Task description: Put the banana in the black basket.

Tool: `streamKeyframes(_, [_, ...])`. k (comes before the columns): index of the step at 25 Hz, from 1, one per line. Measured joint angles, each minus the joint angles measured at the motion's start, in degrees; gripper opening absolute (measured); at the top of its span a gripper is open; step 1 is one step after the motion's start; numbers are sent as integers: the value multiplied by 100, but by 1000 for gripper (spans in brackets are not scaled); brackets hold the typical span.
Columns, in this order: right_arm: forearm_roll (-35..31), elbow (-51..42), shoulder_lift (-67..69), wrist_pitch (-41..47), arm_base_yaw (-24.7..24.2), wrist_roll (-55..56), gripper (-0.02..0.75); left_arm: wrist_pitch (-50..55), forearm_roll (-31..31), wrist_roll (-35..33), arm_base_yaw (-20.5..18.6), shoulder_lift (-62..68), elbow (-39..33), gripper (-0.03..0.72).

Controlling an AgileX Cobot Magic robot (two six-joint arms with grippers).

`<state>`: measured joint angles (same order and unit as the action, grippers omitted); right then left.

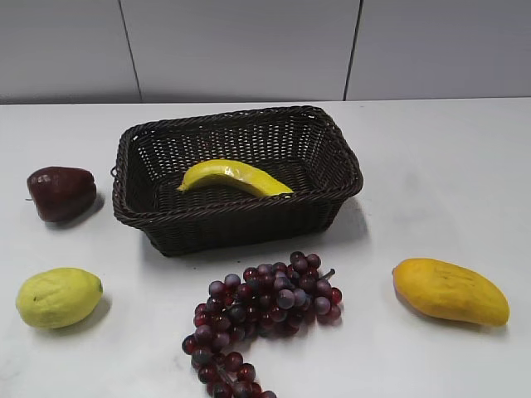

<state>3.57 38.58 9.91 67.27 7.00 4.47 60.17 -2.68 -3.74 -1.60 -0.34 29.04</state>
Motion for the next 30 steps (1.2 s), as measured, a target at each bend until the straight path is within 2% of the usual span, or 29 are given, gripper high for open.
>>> streamKeyframes(7, [6, -824, -262, -72, 0, -67, 590, 0, 0, -10, 0, 0, 0, 235])
streamKeyframes(18, [21, -1039, -262, -667, 0, -86, 590, 0, 0, 0, 0, 0, 0, 235])
streamKeyframes(30, [21, -1045, -262, -696, 0, -86, 590, 0, 0, -9, 0, 0, 0, 235])
